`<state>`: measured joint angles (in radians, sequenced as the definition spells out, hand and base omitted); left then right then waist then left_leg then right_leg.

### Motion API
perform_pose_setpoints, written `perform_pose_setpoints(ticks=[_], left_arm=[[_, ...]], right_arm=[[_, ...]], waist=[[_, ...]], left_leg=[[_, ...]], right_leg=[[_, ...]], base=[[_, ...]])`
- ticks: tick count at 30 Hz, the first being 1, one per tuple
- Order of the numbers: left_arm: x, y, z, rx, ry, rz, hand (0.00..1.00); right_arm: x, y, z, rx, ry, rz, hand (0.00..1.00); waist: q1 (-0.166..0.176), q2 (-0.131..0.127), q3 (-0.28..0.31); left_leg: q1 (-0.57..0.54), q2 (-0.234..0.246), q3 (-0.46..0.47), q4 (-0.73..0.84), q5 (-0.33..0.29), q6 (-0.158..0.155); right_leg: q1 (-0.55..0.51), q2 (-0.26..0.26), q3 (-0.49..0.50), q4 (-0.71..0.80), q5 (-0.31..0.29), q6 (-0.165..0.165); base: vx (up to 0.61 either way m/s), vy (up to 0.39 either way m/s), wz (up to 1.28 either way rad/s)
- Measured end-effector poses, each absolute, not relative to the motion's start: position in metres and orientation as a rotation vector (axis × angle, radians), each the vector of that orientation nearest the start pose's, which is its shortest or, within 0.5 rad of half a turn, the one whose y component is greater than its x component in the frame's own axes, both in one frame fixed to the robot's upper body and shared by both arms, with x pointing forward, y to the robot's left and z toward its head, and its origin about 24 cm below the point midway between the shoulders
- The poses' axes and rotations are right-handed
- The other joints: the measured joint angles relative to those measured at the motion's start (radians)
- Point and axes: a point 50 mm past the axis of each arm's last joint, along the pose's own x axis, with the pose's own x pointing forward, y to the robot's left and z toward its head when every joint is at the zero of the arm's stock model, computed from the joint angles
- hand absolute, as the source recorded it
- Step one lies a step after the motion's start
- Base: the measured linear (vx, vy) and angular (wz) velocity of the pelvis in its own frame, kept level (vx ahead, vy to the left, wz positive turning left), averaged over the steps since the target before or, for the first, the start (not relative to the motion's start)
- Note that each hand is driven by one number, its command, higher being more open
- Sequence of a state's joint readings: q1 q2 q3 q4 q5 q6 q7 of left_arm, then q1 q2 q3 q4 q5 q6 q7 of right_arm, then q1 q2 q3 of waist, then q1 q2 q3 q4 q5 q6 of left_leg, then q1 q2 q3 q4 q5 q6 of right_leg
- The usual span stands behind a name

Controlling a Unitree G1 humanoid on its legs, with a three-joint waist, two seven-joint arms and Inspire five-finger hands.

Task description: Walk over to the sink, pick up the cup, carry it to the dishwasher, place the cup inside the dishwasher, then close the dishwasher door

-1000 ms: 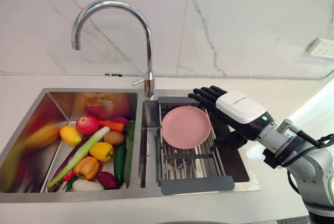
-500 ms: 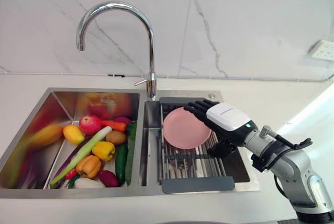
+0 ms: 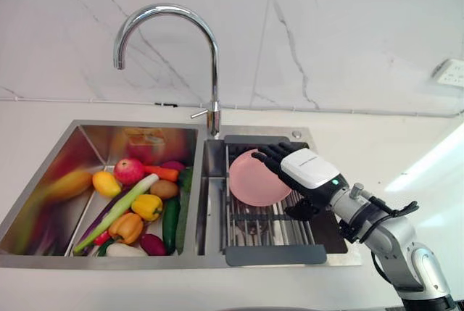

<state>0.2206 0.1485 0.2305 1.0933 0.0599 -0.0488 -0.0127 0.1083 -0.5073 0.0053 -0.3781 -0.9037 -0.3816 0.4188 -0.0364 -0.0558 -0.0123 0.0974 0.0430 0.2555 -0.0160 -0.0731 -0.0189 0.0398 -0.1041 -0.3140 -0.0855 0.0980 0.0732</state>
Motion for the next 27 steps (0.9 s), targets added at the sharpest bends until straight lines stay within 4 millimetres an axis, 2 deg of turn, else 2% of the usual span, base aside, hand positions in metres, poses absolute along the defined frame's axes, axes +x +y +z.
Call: perform_pose_setpoints(ticks=[9, 17, 27], left_arm=[[0.032, 0.235, -0.163, 0.039, 1.23, 0.263, 1.0], [0.035, 0.235, -0.163, 0.046, 1.224, 0.248, 1.0], [0.036, 0.234, -0.163, 0.041, 1.222, 0.247, 1.0]], right_arm=[[0.212, -0.17, 0.075, -1.59, -0.235, 0.632, 1.0], [0.211, -0.166, 0.066, -1.639, -0.244, 0.636, 1.0], [0.217, -0.175, 0.056, -1.791, -0.334, 0.415, 1.0]], waist=[[0.01, 0.007, 0.011], [0.018, 0.01, 0.021], [0.021, 0.015, 0.025]], left_leg=[[0.001, -0.001, -0.012, -0.001, 0.004, -0.002], [0.001, -0.001, -0.019, -0.006, 0.011, -0.002], [0.001, -0.001, -0.022, -0.009, 0.011, -0.003]], right_leg=[[0.007, -0.001, -0.015, 0.0, -0.001, 0.001], [0.008, -0.002, -0.023, 0.0, -0.001, 0.001], [0.009, -0.002, -0.026, 0.0, -0.001, 0.002]], base=[[-0.04, -0.015, 0.04], [-0.05, -0.015, 0.03], [-0.03, -0.01, 0.01]])
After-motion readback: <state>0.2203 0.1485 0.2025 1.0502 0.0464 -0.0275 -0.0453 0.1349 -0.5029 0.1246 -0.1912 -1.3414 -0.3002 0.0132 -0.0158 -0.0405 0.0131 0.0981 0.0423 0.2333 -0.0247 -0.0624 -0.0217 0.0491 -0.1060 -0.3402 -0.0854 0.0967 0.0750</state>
